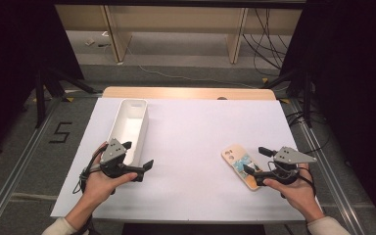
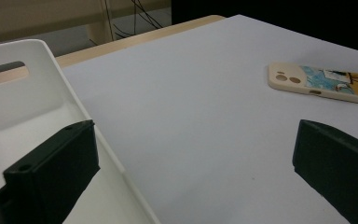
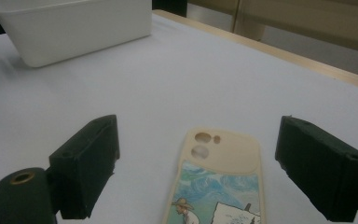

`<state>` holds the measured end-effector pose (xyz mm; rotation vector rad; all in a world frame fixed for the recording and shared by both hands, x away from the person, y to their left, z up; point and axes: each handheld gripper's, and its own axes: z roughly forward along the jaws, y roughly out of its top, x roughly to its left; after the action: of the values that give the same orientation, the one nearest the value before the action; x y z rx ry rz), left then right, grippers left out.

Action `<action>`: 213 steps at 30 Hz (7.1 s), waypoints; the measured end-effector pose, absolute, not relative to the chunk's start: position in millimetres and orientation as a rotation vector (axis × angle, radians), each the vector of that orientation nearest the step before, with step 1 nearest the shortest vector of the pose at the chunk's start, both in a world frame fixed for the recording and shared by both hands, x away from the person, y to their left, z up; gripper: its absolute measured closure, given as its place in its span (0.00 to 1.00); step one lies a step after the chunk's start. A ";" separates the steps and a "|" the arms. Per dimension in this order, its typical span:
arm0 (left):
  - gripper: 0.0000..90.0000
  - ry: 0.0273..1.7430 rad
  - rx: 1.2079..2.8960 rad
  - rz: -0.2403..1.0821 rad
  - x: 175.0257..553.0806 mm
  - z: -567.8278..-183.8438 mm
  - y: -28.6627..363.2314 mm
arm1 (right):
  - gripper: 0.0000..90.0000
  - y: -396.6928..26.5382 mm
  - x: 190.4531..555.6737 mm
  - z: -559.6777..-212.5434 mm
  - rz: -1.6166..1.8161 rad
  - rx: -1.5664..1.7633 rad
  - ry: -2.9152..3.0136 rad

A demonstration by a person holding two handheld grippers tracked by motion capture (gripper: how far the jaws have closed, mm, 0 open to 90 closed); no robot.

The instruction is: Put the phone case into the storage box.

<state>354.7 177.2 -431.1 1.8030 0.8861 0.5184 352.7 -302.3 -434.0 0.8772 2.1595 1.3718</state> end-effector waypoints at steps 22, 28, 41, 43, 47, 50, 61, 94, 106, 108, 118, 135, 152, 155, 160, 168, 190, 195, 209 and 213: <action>0.00 0.889 1.803 0.519 354.2 -432.0 177.2 | 0.13 -303.7 359.5 -436.0 1.305 0.928 2.162; 0.00 0.879 1.801 0.517 354.1 -431.6 176.0 | 0.05 -301.5 363.7 -438.3 1.213 0.945 2.207; 0.00 0.871 1.809 0.522 354.1 -431.2 175.1 | 0.01 -295.6 377.7 -451.4 1.019 1.062 2.318; 0.00 0.877 1.808 0.521 355.0 -431.4 175.0 | 0.00 -294.6 380.4 -454.7 0.996 1.068 2.347; 0.00 0.879 1.811 0.520 355.5 -432.2 174.5 | 0.00 -292.9 382.8 -458.4 0.951 1.091 2.387; 0.00 0.874 1.814 0.522 355.3 -432.0 174.4 | 0.00 -292.6 384.3 -460.9 0.917 1.101 2.417; 0.00 0.880 1.811 0.520 355.9 -432.9 174.8 | 0.00 -283.7 394.3 -469.5 0.793 1.111 2.510; 0.00 0.871 1.809 0.514 355.2 -433.5 173.8 | 0.00 -260.8 422.7 -471.4 0.411 1.149 2.746; 0.00 0.870 1.810 0.515 355.1 -433.6 173.7 | 0.02 -257.3 424.6 -470.2 0.361 1.178 2.745; 0.00 0.871 1.810 0.516 355.0 -433.6 173.6 | 0.03 -257.2 424.3 -469.8 0.362 1.188 2.740; 0.00 0.870 1.809 0.516 355.2 -433.6 173.6 | 0.09 -255.4 422.3 -467.4 0.349 1.231 2.724; 0.00 0.876 1.806 0.514 355.4 -434.1 173.9 | 0.12 -255.1 421.0 -465.9 0.357 1.252 2.706; 0.00 0.879 1.803 0.516 355.5 -434.2 174.5 | 0.13 -256.0 419.6 -464.8 0.372 1.251 2.698; 0.00 0.878 1.802 0.515 355.4 -434.2 174.4 | 0.14 -255.9 419.0 -464.5 0.378 1.254 2.695; 0.00 0.879 1.802 0.518 355.5 -434.2 174.7 | 0.14 -255.0 418.3 -463.7 0.400 1.250 2.702; 0.00 0.879 1.802 0.519 355.5 -434.2 174.5 | 0.14 -251.9 415.8 -458.1 0.453 1.251 2.682; 0.00 0.882 1.796 0.522 355.7 -434.0 175.3 | 0.14 -251.8 411.3 -447.3 0.638 1.245 2.592; 0.00 0.883 1.794 0.524 355.6 -433.9 175.4 | 0.14 -251.4 410.0 -445.4 0.682 1.250 2.567; 0.00 0.885 1.793 0.524 355.9 -434.2 175.7 | 0.14 -248.6 406.4 -439.8 0.846 1.249 2.475; 0.00 0.886 1.792 0.526 355.9 -434.1 175.9 | 0.14 -249.4 406.2 -438.3 0.899 1.245 2.438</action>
<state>355.9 175.9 -434.1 1.7915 0.8861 0.5257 406.2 -249.4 -438.3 1.2447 2.4378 0.8992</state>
